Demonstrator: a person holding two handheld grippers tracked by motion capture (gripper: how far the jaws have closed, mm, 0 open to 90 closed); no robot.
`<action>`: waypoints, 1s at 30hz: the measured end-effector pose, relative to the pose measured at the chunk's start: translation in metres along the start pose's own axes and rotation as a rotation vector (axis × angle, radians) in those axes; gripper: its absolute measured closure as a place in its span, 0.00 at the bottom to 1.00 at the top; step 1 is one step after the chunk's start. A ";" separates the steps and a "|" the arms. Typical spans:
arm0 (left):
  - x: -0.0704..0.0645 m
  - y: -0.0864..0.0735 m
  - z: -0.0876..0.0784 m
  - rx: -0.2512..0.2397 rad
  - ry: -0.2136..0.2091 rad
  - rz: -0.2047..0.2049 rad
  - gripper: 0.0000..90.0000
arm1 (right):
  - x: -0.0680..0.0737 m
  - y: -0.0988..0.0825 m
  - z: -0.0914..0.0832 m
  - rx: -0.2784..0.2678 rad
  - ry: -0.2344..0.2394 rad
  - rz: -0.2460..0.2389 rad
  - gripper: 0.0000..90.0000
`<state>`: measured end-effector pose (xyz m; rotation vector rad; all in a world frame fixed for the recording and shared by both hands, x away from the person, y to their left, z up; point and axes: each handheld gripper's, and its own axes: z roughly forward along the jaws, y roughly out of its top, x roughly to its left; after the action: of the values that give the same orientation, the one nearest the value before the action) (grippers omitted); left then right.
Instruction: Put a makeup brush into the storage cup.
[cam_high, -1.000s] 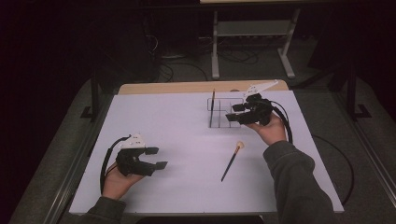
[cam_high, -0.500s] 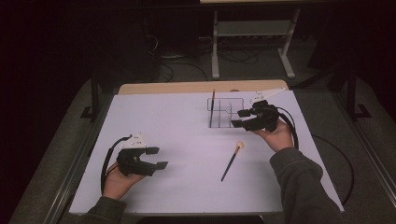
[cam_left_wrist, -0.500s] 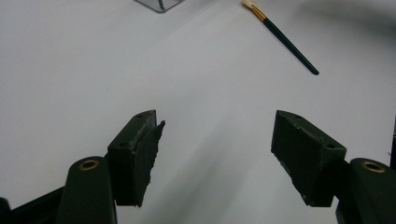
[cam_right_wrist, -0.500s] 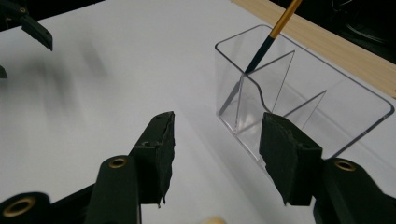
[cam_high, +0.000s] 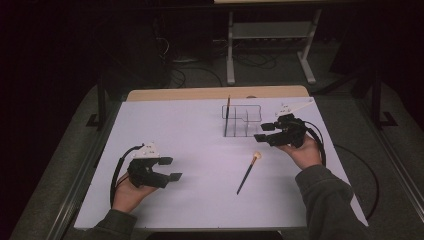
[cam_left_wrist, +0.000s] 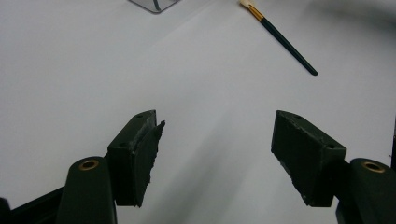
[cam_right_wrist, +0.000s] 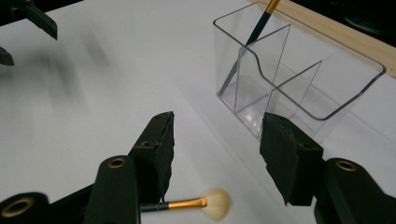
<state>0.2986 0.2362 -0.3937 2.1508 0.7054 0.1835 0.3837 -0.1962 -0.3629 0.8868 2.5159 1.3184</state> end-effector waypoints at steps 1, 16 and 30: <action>0.000 0.000 0.000 -0.001 0.002 -0.002 0.35 | 0.000 -0.001 -0.001 0.003 0.003 0.004 0.48; -0.005 0.008 0.005 -0.003 -0.015 0.002 0.35 | 0.009 -0.025 -0.008 -0.010 0.016 0.025 0.48; -0.015 0.030 0.022 0.009 -0.056 0.012 0.34 | 0.016 -0.046 -0.013 -0.034 -0.002 0.049 0.43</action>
<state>0.3066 0.1985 -0.3829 2.1606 0.6630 0.1265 0.3454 -0.2159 -0.3898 0.9480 2.4779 1.3691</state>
